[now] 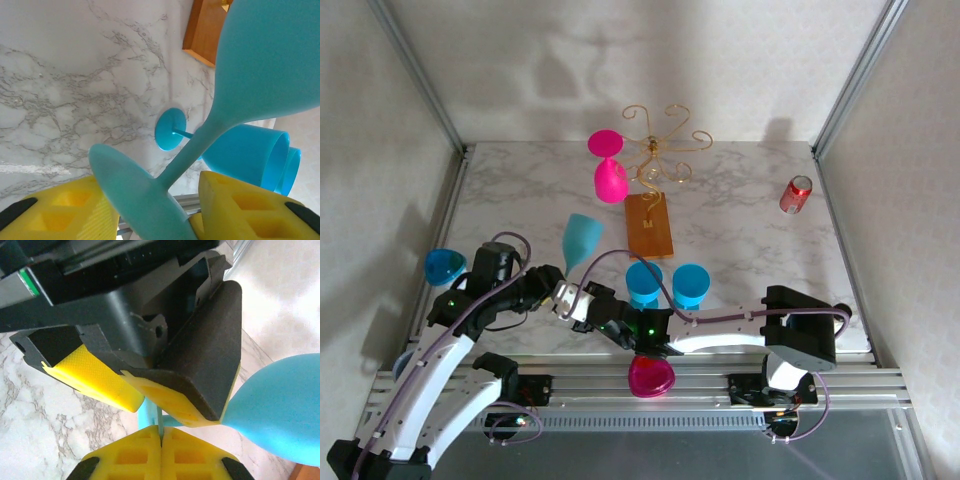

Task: Take the wine glass off the wine glass rack

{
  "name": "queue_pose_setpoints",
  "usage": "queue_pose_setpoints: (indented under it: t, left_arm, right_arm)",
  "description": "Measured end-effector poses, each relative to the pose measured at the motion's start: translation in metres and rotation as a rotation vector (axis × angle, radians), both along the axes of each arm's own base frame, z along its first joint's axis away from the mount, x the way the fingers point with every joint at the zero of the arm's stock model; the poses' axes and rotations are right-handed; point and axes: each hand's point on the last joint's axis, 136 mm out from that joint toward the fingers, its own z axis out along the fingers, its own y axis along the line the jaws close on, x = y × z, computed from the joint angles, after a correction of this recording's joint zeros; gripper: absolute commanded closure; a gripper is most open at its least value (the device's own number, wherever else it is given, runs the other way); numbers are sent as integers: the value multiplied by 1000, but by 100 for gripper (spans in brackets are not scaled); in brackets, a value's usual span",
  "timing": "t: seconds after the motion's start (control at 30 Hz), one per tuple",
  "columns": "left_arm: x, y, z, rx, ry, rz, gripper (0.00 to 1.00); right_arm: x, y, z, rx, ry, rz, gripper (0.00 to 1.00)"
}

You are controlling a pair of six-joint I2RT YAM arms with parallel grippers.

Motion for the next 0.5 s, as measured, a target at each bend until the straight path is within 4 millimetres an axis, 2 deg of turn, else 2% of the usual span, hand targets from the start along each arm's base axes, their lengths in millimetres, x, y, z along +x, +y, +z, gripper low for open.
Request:
queue_pose_setpoints:
  t: [0.17, 0.5]
  left_arm:
    - [2, -1, 2, -11, -6, 4, 64]
    - [2, -3, 0, -28, 0, 8, 64]
  right_arm:
    - [0, -1, 1, -5, -14, -1, 100]
    - [1, -1, -1, -20, -25, 0, 100]
